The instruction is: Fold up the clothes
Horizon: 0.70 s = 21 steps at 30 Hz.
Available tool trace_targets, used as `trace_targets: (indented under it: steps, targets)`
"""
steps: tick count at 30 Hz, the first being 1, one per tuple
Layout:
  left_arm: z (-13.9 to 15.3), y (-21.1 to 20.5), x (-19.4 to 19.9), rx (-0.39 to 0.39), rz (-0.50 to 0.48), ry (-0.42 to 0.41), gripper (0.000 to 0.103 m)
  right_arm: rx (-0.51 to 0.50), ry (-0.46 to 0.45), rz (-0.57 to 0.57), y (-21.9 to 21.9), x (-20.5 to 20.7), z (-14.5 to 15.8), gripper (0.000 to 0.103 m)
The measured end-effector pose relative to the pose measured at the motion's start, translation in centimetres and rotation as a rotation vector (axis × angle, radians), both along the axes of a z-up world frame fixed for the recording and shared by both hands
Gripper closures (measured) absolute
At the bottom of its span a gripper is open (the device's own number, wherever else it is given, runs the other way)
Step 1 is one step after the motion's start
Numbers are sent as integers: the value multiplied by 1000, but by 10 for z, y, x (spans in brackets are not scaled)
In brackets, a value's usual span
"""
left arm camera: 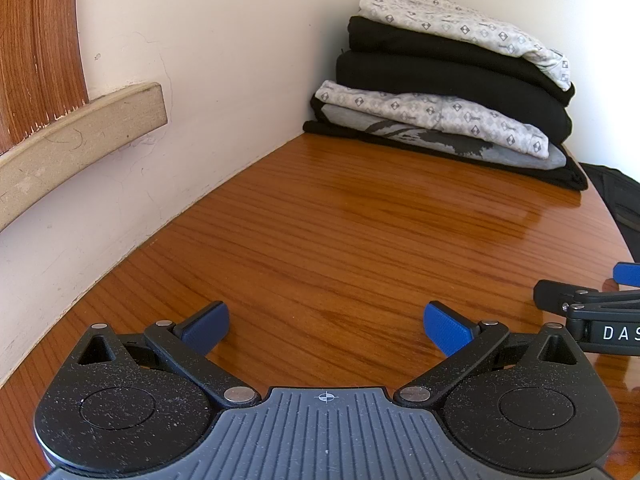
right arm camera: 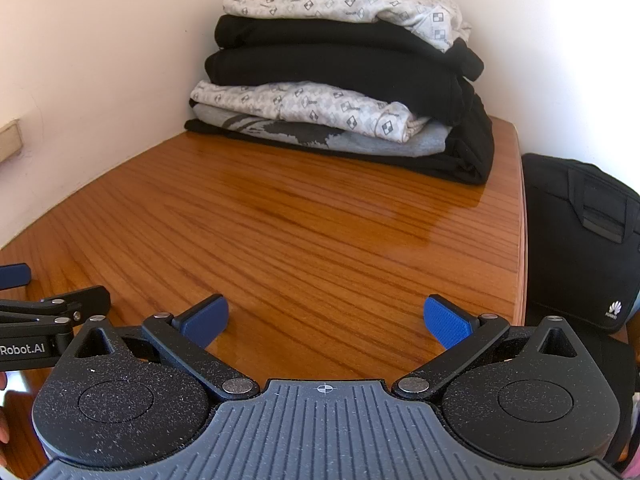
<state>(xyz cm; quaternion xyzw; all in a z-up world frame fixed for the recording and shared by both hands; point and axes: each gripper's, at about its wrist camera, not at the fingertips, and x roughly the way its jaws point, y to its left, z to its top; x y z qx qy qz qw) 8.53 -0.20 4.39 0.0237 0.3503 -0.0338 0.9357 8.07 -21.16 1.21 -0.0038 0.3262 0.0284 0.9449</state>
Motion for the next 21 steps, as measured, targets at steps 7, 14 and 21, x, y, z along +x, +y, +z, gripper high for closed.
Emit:
trace_targets:
  steps: [7, 14, 21]
  targets:
    - [-1, 1, 0, -1, 0, 0, 0, 1, 2, 0, 0, 0, 0, 0]
    - [-1, 1, 1, -3, 0, 0, 0, 1, 2, -1, 0, 0, 0, 0]
    - [-1, 1, 0, -3, 1, 0, 0, 1, 2, 0, 0, 0, 0, 0]
